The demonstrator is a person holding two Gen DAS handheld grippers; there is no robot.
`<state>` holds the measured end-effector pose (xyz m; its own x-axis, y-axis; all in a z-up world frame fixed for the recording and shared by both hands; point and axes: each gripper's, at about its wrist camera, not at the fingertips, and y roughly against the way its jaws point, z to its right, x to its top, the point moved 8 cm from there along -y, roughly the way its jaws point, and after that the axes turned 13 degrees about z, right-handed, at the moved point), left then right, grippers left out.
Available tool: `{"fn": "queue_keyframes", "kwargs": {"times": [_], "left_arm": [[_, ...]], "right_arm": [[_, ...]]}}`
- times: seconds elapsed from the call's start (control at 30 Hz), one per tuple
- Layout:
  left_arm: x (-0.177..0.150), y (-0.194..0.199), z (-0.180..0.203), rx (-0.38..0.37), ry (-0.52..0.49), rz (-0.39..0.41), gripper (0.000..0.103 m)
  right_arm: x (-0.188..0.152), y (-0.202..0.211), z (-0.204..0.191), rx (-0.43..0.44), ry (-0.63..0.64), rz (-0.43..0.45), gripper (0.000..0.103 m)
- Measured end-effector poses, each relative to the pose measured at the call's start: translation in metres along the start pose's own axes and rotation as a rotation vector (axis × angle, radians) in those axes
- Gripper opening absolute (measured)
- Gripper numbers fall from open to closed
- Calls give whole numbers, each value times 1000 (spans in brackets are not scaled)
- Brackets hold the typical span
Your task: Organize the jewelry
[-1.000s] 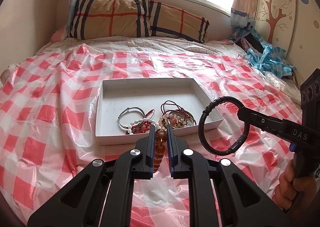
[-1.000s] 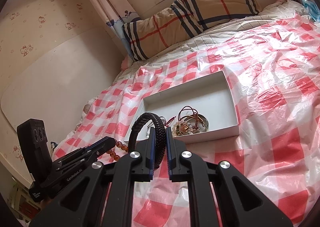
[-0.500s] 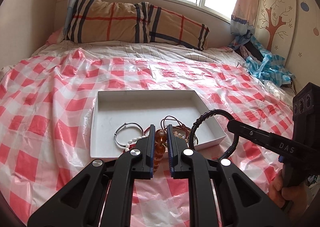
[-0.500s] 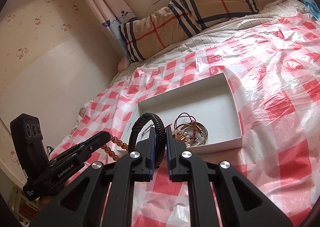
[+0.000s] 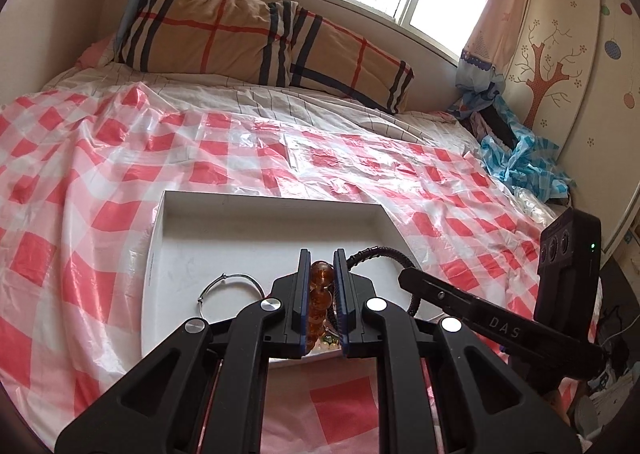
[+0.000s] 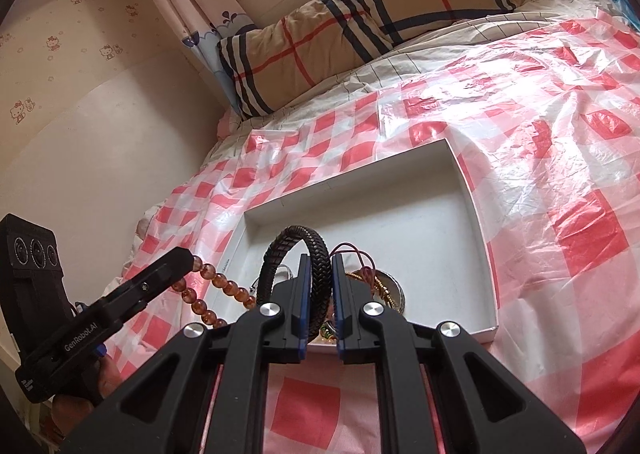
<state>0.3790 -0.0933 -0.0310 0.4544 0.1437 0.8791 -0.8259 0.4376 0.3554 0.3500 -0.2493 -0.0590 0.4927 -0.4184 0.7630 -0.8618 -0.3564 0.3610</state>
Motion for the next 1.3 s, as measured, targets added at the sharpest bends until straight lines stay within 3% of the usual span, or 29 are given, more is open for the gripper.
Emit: {"fn": "queue_keyframes", "kwargs": {"times": [0.3,0.37,0.43,0.6,0.9,1.07,1.3], "left_arm": [[-14,-29,-24,23,63,-63,10],[-21,-35,-29,60,62,-92,11],[-28,-38,-35,99,53,-121,11],[-34,-25,-36,139,29,-139,19],[-38,58,-7,227,-99,-130,62],[-56,121,14,260,-156,-135,75],[-83,195,32,289,-196,-128,86]], "right_arm": [[-13,-29,9,-28,-7,-50,12],[-14,-30,13,-49,-7,-53,18],[-13,-27,17,-79,-2,-41,41],[-9,-7,19,-108,8,-23,42],[-11,85,-11,-153,90,21,68],[-30,145,-40,-182,162,34,79],[-72,208,-65,-231,258,36,84]]}}
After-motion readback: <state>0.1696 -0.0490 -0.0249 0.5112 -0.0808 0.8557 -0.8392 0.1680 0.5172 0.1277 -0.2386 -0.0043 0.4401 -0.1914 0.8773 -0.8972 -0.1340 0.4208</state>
